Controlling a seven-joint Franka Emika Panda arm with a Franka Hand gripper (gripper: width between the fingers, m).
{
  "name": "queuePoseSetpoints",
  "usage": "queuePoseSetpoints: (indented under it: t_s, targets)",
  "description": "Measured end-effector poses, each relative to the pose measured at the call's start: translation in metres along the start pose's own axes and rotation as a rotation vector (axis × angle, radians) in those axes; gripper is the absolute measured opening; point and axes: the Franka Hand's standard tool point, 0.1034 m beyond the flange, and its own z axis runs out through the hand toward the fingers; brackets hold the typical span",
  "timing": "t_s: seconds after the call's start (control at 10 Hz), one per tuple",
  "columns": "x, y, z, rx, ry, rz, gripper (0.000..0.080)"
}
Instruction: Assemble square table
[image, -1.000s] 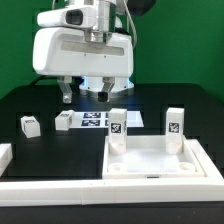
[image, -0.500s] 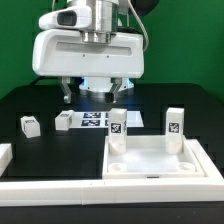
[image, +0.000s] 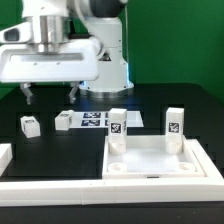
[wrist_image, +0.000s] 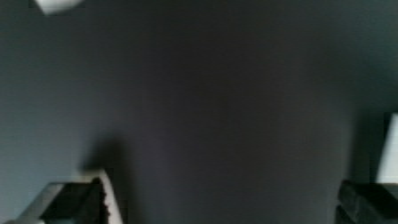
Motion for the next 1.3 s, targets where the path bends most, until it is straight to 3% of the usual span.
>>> queuePoseSetpoints:
  t_s: [0.2, 0.4, 0.5, 0.6, 0.7, 0.8, 1.2, 1.3]
  targets:
    - [0.007, -0.008, -0.002, 0.006, 0.001, 0.014, 0.0649]
    - [0.003, -0.01, 0.0, 0.017, -0.023, 0.023, 0.0649]
    - [-0.005, -0.014, 0.006, 0.035, -0.078, 0.048, 0.0649]
    - [-0.024, -0.02, 0.011, 0.072, -0.229, 0.068, 0.0649]
    - [-0.035, -0.018, 0.016, 0.078, -0.311, 0.095, 0.0649]
    - [-0.05, -0.022, 0.02, 0.106, -0.433, 0.131, 0.0649]
    - [-0.056, -0.032, 0.024, 0.161, -0.707, 0.127, 0.0649]
    - [-0.06, -0.024, 0.027, 0.175, -0.794, 0.124, 0.0649]
